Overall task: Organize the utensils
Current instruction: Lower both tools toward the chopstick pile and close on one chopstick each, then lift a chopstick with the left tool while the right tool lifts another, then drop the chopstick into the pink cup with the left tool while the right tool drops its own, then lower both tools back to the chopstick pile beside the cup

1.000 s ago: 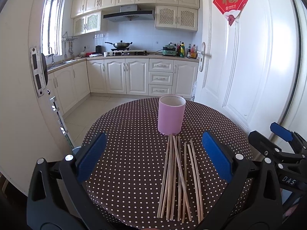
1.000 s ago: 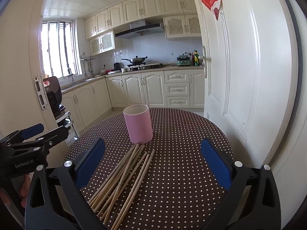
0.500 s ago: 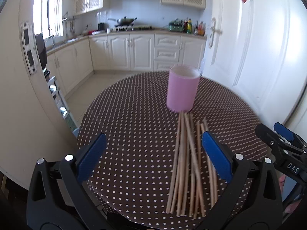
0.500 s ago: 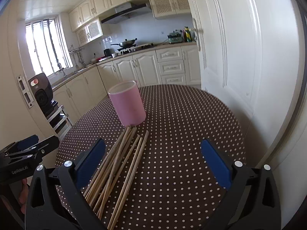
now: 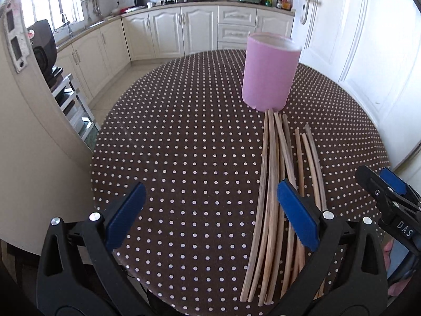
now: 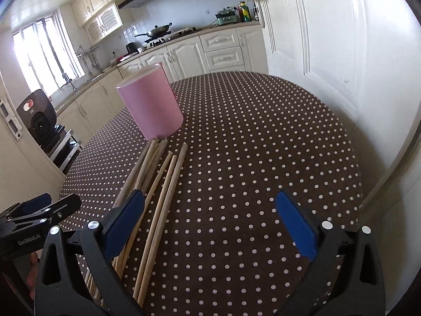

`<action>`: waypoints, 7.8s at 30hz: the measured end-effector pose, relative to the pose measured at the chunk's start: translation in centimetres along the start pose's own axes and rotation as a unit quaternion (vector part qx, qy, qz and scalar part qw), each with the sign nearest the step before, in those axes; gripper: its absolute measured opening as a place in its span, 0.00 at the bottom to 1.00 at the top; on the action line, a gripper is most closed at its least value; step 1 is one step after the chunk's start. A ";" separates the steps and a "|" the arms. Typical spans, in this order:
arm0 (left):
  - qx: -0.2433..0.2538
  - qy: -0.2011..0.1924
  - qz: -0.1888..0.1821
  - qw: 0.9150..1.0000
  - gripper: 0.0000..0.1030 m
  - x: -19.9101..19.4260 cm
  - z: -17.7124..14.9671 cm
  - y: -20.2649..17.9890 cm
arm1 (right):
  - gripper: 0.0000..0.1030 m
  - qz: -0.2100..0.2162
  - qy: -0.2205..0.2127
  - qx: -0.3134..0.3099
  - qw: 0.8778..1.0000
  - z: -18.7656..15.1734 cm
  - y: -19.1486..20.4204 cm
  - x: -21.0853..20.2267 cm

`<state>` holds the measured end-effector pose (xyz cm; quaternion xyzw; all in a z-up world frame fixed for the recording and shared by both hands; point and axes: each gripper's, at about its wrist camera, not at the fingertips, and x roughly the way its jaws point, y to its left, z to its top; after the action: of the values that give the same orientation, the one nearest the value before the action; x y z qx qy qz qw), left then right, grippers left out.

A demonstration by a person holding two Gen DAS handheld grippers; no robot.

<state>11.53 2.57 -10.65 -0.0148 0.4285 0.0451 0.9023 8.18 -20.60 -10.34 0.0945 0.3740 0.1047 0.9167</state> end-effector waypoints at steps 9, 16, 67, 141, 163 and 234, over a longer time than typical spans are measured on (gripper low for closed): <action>0.010 0.024 -0.008 1.000 0.95 2.8 1.2 -0.6 | 0.93 -0.032 0.025 -0.034 0.999 -0.5 0.9 2.1; 0.022 0.031 -0.006 0.999 0.95 4.4 1.7 -1.2 | 0.93 -0.052 0.040 -0.061 0.996 -0.7 1.9 3.7; -0.024 0.012 -0.117 0.993 0.06 6.2 3.6 1.2 | 0.06 -0.026 0.080 -0.169 0.982 0.2 5.7 6.4; -0.058 -0.294 -0.103 0.948 0.06 -9.8 15.3 0.7 | 0.05 0.202 -0.368 0.008 0.907 17.8 5.5 -0.1; -0.036 -0.255 -0.114 0.959 0.06 -3.4 15.9 -0.2 | 0.05 0.174 -0.352 0.033 0.919 19.1 5.2 7.0; -0.011 -0.147 -0.108 0.983 0.56 -4.6 0.6 0.8 | 0.92 0.018 -0.097 -0.040 0.994 2.6 4.5 -1.1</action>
<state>9.01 3.13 -6.71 -0.0643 0.2867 -0.0465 0.9547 8.71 -16.87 -6.60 0.0744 0.2768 0.1268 0.9496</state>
